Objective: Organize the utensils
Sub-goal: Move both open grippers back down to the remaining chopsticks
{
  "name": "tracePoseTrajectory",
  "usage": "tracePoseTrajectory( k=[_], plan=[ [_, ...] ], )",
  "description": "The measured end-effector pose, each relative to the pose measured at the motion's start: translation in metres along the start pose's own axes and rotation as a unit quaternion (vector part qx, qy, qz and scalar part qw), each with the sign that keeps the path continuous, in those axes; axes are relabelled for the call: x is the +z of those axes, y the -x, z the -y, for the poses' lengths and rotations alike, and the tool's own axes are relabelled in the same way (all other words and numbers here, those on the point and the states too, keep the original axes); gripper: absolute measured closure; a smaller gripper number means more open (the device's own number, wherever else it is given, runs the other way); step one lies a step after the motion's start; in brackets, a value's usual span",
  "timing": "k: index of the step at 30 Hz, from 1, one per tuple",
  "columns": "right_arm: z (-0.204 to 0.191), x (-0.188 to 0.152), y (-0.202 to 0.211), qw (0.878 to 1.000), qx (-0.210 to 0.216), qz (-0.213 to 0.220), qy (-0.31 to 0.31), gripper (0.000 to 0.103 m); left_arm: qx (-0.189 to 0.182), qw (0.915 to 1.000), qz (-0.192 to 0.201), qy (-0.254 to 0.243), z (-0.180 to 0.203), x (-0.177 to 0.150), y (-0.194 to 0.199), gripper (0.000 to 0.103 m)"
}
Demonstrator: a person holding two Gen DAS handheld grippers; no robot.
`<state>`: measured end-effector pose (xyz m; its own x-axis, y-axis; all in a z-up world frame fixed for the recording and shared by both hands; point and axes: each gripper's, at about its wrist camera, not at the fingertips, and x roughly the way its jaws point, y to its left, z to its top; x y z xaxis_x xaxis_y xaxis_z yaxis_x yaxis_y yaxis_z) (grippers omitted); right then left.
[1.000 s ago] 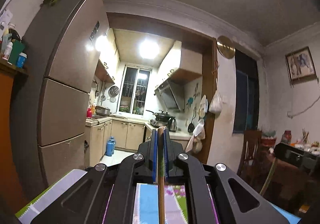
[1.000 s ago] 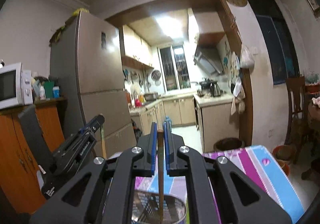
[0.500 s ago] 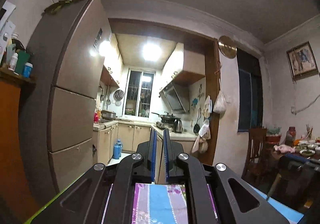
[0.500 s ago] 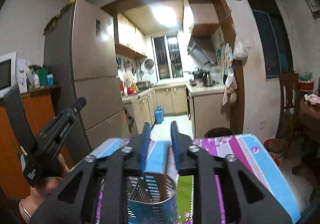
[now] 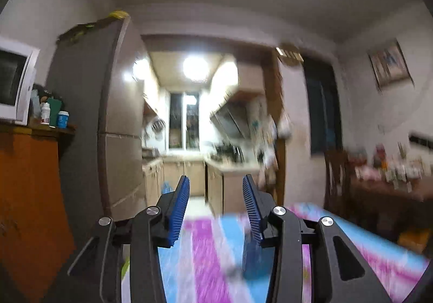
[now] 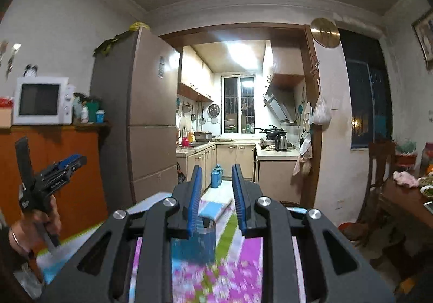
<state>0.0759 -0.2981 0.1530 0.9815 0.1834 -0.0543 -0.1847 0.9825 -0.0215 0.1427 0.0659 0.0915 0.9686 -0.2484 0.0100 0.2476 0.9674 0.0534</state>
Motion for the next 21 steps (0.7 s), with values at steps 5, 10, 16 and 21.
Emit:
tracePoseTrajectory(
  k=[5,10,16,21],
  plan=[
    [-0.026,-0.067,0.039,0.996,0.01,-0.085,0.007,0.082,-0.052,0.9903,-0.119,-0.05,0.023,-0.067,0.069,0.065],
    [-0.041,-0.141,0.047,0.981,0.032,-0.179,-0.075,0.082,-0.085,0.965,-0.235,-0.081,0.069,-0.168,0.123,0.091],
    [-0.074,-0.202,0.057,0.969,0.028,-0.235,-0.066,0.082,-0.074,0.9618,-0.253,-0.071,0.082,-0.211,0.146,0.091],
    [-0.092,-0.227,0.063,0.967,0.033,-0.25,-0.037,0.082,-0.07,0.9606,-0.257,-0.08,0.09,-0.219,0.137,0.091]
  ],
)
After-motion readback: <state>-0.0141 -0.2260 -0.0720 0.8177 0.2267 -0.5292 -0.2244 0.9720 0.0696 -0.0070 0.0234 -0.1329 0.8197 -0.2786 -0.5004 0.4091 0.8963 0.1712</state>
